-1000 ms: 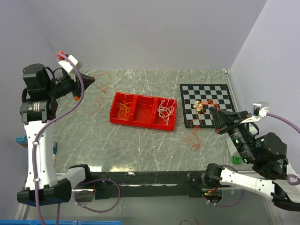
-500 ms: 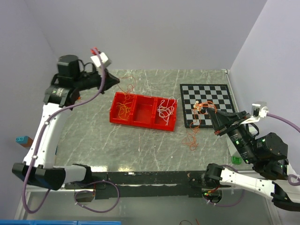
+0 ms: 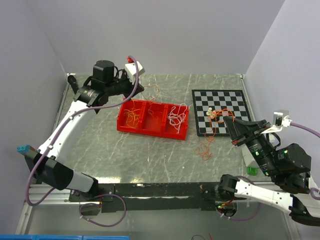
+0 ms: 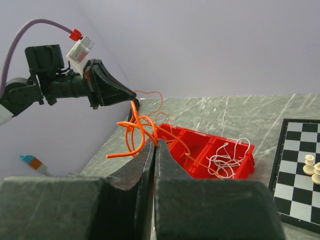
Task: Untangle the cables
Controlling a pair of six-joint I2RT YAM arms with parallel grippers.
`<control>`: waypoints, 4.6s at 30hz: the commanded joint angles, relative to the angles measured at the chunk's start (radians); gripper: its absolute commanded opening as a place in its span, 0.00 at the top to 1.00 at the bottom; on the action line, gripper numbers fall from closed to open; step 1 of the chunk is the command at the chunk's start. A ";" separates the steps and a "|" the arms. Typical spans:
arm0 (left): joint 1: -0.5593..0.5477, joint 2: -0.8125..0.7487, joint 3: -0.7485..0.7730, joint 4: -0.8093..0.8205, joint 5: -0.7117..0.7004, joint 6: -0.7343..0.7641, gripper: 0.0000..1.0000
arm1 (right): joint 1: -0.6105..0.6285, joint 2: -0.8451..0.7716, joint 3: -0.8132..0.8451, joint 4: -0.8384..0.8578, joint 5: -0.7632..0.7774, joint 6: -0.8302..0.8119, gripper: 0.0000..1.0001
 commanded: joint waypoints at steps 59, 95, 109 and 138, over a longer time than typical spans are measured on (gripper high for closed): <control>-0.332 -0.001 -0.042 -0.021 0.170 -0.220 0.03 | -0.001 0.141 0.051 -0.004 0.008 0.001 1.00; -0.481 0.255 0.104 0.282 0.487 -0.454 0.30 | -0.001 0.195 0.045 0.095 0.076 0.059 1.00; -0.487 0.249 0.130 0.260 0.454 -0.440 0.99 | -0.001 0.220 0.024 0.147 0.082 0.059 1.00; -0.330 -0.041 0.125 -0.211 0.329 -0.177 0.99 | -0.001 0.140 -0.189 -0.136 0.048 0.341 0.30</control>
